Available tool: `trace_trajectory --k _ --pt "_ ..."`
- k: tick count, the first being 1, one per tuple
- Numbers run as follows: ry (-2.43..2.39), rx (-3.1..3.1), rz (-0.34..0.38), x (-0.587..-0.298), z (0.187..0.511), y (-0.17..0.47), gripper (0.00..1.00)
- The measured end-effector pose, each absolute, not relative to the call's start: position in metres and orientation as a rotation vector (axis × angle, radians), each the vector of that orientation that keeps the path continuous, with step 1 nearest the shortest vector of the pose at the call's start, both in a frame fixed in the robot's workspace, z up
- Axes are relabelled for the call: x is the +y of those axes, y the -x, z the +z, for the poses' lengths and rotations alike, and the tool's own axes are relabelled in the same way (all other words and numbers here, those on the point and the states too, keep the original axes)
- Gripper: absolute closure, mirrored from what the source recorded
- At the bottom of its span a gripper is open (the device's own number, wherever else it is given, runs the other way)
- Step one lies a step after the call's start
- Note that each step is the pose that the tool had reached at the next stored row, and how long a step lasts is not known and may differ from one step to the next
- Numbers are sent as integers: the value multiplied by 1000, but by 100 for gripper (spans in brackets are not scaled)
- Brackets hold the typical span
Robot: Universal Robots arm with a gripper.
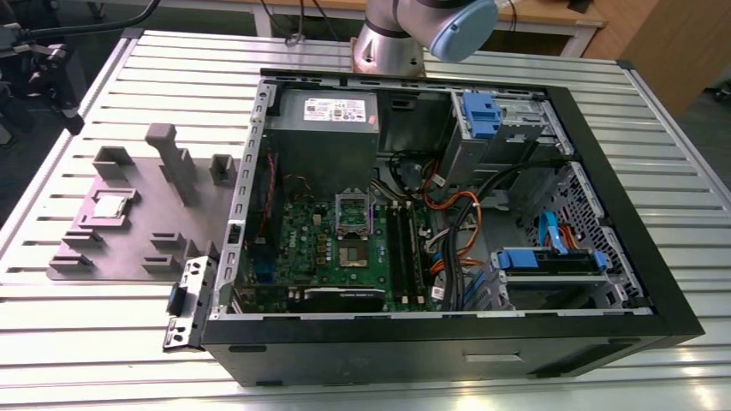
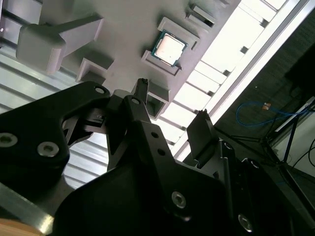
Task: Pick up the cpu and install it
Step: 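Pick up the cpu and move it towards the insertion slot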
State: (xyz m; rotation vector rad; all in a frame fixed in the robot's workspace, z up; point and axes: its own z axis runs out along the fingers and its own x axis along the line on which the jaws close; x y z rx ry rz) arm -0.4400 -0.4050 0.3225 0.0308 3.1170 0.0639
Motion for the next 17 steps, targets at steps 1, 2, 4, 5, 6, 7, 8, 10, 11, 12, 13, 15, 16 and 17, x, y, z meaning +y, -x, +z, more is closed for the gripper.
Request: trace_trajectory --k 1,2,4,5,6,7,8,10,11,12,13,15,16,17 --pt "-30 3117 64 -405 321 440 41" --pt "-29 3117 64 -405 320 440 41" --pt "-29 3117 64 -405 316 440 41" --pt "-29 3117 64 -405 314 440 41" --pt "-29 3117 64 -405 312 440 41" --pt "-29 3117 64 -405 311 440 41" --pt "-29 3117 64 -405 309 440 41" --pt "-29 3117 64 -405 305 439 41" --pt "-29 3117 64 -405 303 439 41" --pt "-29 3117 64 -405 302 439 41" --pt "-29 3117 64 -405 301 439 41" --pt "-29 3117 64 -405 300 439 41" --pt "-29 3117 64 -405 300 439 41" --pt "-29 3117 64 -405 300 439 41"
